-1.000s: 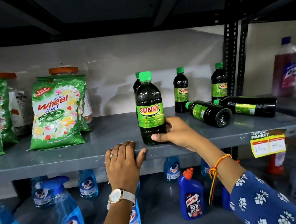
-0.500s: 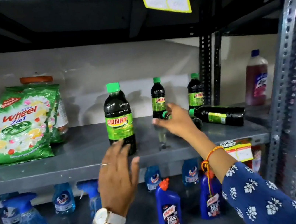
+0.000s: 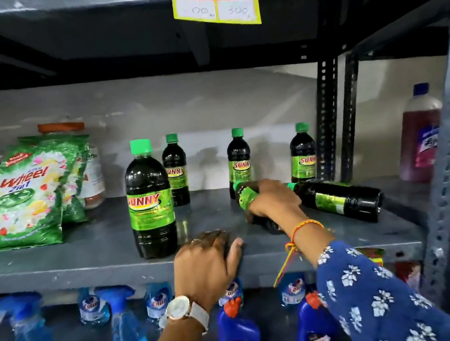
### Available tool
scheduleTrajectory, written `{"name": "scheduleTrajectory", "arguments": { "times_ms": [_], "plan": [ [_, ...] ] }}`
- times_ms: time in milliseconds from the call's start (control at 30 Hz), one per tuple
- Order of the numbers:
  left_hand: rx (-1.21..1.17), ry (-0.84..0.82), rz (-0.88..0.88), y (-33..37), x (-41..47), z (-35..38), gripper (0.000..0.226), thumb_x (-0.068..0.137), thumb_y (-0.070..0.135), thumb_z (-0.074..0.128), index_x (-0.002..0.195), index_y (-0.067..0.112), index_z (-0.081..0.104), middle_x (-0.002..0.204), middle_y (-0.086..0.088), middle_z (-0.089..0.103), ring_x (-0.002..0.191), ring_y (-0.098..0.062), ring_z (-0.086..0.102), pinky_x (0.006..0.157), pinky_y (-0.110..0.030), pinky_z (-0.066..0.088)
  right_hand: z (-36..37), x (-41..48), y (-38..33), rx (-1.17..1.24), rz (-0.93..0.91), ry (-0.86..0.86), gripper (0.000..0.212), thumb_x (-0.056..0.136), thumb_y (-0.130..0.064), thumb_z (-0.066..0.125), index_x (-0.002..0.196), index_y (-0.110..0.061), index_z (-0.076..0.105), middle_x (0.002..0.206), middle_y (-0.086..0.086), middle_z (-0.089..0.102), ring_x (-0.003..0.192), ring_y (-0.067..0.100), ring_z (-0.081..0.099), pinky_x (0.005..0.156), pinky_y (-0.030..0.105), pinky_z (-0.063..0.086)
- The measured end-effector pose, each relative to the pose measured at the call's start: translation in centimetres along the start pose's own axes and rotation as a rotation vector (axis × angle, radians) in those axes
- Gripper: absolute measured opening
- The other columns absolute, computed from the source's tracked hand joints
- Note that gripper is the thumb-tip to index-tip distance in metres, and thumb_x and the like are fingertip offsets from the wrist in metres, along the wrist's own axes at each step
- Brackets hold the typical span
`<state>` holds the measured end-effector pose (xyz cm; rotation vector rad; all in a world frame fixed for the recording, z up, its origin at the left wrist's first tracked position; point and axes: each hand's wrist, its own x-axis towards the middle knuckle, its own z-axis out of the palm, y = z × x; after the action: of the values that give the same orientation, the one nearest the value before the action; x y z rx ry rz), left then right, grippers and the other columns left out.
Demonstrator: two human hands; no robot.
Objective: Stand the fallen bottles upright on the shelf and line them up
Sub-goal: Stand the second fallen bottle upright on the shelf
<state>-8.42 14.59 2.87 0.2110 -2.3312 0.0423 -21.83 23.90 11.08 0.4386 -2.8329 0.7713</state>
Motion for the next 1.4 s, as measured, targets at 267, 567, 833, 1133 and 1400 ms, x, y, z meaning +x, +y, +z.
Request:
{"name": "scheduleTrajectory", "arguments": {
  "times_ms": [267, 567, 833, 1133, 1400],
  "plan": [
    [-0.035, -0.022, 0.002, 0.0, 0.0, 0.2, 0.048, 0.089, 0.047, 0.028, 0.083, 0.018, 0.066, 0.081, -0.003, 0.073, 0.071, -0.026, 0.066, 0.059, -0.033, 0.050, 2.3, -0.6, 2.1, 0.949, -0.236, 0.173, 0.074, 0.049, -0.036, 0.084, 0.107, -0.029, 0.037, 0.093, -0.014, 0.057, 0.092, 0.015, 0.060, 0.075, 0.023, 0.045],
    [-0.077, 0.039, -0.022, 0.3, -0.1, 0.1, 0.036, 0.083, 0.028, 0.034, 0.073, 0.014, 0.066, 0.074, -0.006, 0.072, 0.065, -0.026, 0.065, 0.056, -0.032, 0.051, 3.0, -0.9, 2.5, 0.860, -0.300, 0.116, 0.074, 0.056, -0.028, 0.079, 0.103, -0.032, 0.023, 0.105, 0.000, 0.051, 0.089, 0.005, 0.050, 0.060, 0.004, 0.034],
    [-0.051, 0.049, -0.021, 0.3, -0.1, -0.1, 0.035, 0.083, 0.029, 0.034, 0.069, 0.016, 0.063, 0.067, -0.004, 0.069, 0.060, -0.026, 0.063, 0.053, -0.030, 0.046, 2.6, -0.9, 2.8, 1.007, -0.253, 0.028, 0.063, 0.058, -0.013, 0.072, 0.111, -0.022, 0.040, 0.117, 0.017, 0.055, 0.105, 0.028, 0.056, 0.088, 0.038, 0.048],
    [-0.048, 0.016, -0.017, 0.1, -0.2, -0.1, 0.036, 0.085, 0.032, 0.034, 0.074, 0.017, 0.065, 0.073, -0.003, 0.071, 0.064, -0.025, 0.064, 0.057, -0.031, 0.047, 3.2, -0.9, 2.6, 0.822, -0.233, 0.163, 0.086, 0.046, -0.028, 0.089, 0.107, -0.016, 0.031, 0.111, 0.009, 0.050, 0.100, 0.020, 0.055, 0.080, 0.028, 0.048],
    [-0.056, 0.032, -0.028, 0.1, -0.2, 0.0, 0.036, 0.084, 0.033, 0.036, 0.074, 0.016, 0.066, 0.073, -0.004, 0.072, 0.063, -0.025, 0.064, 0.056, -0.031, 0.047, 3.2, -0.7, 2.8, 0.882, -0.196, 0.106, 0.073, 0.054, -0.027, 0.086, 0.104, -0.019, 0.033, 0.098, -0.005, 0.054, 0.087, 0.001, 0.054, 0.058, 0.011, 0.040]
  ]
}}
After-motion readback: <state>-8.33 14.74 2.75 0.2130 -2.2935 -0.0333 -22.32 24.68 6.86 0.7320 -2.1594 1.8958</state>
